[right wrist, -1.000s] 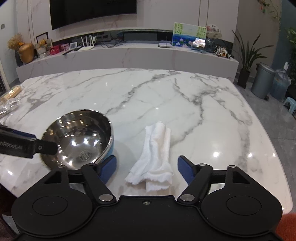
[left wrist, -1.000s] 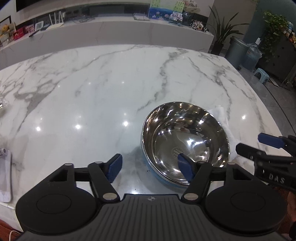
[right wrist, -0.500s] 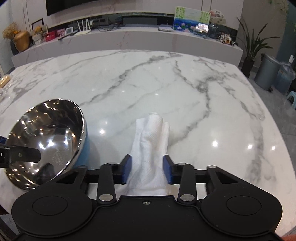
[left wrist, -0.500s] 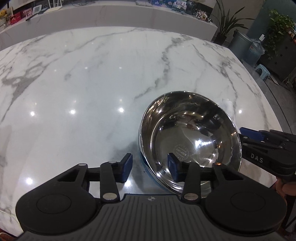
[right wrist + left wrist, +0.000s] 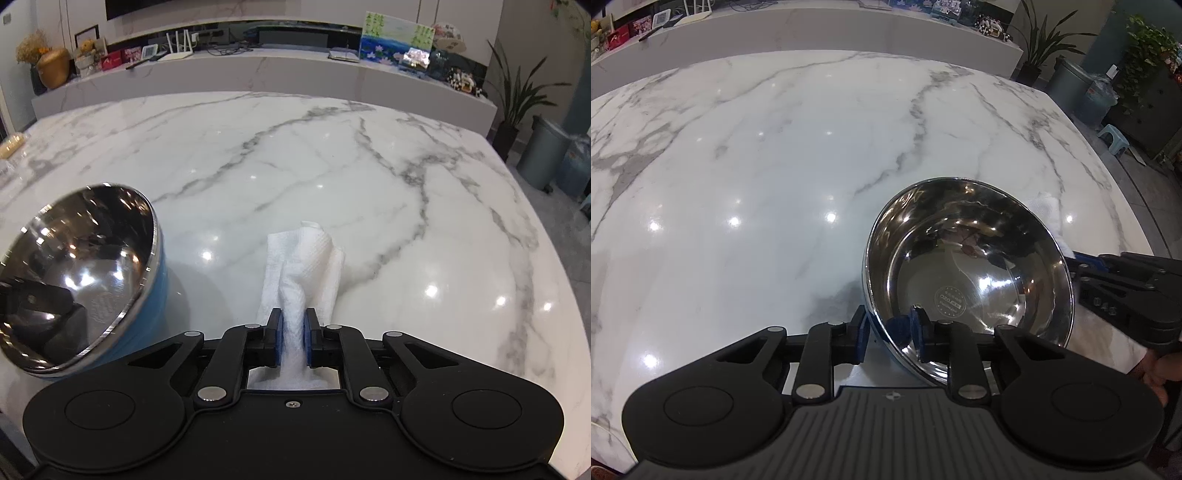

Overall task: Clean bowl
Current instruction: 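Lift and tilt the bowl with the left gripper while the right gripper brings the towel inside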

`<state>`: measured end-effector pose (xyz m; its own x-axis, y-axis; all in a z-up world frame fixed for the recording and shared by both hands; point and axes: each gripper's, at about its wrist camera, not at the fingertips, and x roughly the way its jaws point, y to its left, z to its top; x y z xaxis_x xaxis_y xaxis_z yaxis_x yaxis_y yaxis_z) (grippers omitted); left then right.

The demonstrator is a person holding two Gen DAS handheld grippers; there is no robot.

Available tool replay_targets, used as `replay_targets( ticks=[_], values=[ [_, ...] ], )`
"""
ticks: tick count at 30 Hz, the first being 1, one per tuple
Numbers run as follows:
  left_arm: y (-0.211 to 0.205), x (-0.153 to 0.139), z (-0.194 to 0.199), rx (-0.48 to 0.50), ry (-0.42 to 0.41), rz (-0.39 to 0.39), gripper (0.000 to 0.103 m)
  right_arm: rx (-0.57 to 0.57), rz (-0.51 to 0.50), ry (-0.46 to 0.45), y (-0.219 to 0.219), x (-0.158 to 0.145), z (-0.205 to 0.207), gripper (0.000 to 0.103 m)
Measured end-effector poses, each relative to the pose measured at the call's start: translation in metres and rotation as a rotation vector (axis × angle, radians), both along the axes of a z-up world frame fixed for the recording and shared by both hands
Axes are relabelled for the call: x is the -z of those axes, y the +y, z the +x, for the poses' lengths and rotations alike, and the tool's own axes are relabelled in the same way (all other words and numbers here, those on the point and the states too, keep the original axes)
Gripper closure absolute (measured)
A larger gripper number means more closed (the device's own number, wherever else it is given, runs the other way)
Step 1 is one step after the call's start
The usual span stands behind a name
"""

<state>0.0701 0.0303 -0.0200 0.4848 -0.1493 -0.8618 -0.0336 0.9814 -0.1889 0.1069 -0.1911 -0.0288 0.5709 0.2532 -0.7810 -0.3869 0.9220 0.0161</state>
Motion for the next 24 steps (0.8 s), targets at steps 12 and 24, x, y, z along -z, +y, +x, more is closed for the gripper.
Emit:
replay_targets(
  ticks=[12, 24],
  values=[
    [-0.009, 0.002, -0.005, 0.01, -0.002, -0.014, 0.084, -0.257, 0.155, 0.002, 0.029, -0.073, -0.03, 0.094],
    [-0.007, 0.003, -0.005, 0.034, -0.02, -0.029, 0.084, -0.415, -0.007, 0.167, 0.076, -0.044, -0.03, 0.094]
  ],
)
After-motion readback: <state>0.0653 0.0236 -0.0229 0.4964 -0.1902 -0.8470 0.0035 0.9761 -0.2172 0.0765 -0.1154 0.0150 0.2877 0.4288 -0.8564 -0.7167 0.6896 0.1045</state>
